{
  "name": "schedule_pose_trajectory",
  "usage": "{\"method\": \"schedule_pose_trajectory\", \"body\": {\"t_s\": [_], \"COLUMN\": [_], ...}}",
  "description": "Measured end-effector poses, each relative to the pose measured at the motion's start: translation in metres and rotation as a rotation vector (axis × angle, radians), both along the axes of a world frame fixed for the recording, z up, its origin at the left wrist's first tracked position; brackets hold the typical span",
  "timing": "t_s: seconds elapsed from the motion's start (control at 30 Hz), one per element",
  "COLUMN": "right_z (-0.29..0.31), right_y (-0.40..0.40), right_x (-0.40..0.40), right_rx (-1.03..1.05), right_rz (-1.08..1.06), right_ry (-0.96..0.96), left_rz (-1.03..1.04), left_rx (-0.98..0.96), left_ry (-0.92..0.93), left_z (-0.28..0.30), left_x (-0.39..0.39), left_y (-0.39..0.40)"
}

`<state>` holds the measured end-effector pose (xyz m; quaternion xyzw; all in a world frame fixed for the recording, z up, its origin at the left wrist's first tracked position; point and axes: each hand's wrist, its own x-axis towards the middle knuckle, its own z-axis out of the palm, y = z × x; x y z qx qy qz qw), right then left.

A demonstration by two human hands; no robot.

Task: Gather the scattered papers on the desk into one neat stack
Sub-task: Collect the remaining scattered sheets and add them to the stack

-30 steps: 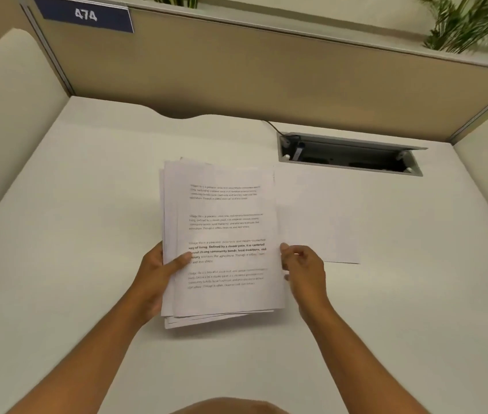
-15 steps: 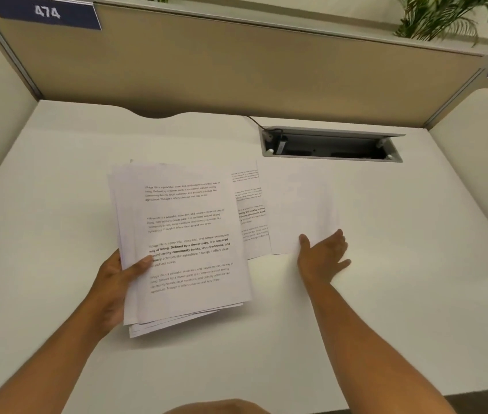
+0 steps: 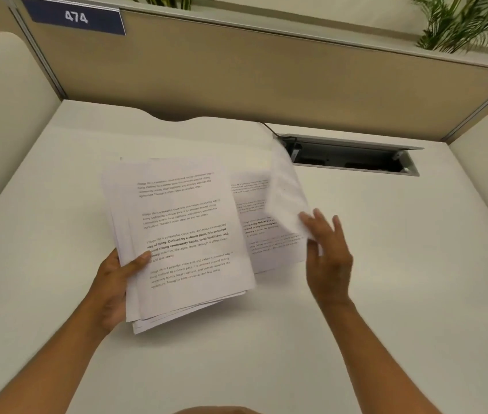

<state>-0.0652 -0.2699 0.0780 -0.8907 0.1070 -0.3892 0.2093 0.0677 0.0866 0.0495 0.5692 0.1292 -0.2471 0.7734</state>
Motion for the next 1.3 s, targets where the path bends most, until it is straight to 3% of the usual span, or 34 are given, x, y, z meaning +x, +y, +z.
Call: {"method": "schedule_pose_trajectory", "body": {"t_s": [0.07,0.2,0.37,0.47,0.53,0.63,0.77,0.97,1.17,1.3], "right_z": [-0.018,-0.065,-0.090,-0.083,-0.074,-0.059,-0.032,-0.020,-0.015,-0.021], "right_y": [0.007,0.022,0.020,0.021,0.023,0.014,-0.004,-0.023,-0.049,-0.064], "right_x": [-0.004,-0.015,-0.029,-0.031,-0.025,-0.006,0.025,0.032,0.047,0.066], "right_rx": [-0.135,-0.196,-0.136,0.023,0.219,0.389,0.539,0.726,0.675,0.579], "right_rz": [0.118,0.217,0.265,0.244,0.154,-0.176,-0.510,-0.511,-0.460,-0.492], "right_ry": [0.102,0.325,0.511,0.611,0.560,0.439,0.832,0.781,0.702,0.868], "left_rz": [0.029,0.067,0.099,0.100,0.094,0.081,0.050,0.035,0.021,0.015], "left_rx": [-0.022,-0.040,-0.032,-0.033,-0.036,-0.027,-0.026,-0.006,0.010,0.017], "left_ry": [-0.009,-0.027,-0.043,-0.040,-0.032,-0.024,-0.024,-0.022,-0.023,-0.016], "left_z": [0.002,0.004,0.004,0.003,0.000,-0.002,-0.004,-0.006,-0.004,-0.001], "left_x": [0.003,0.009,0.012,0.009,0.007,0.004,0.002,0.005,0.003,0.001], "left_y": [0.006,0.019,0.031,0.030,0.029,0.025,0.021,0.021,0.020,0.020]}}
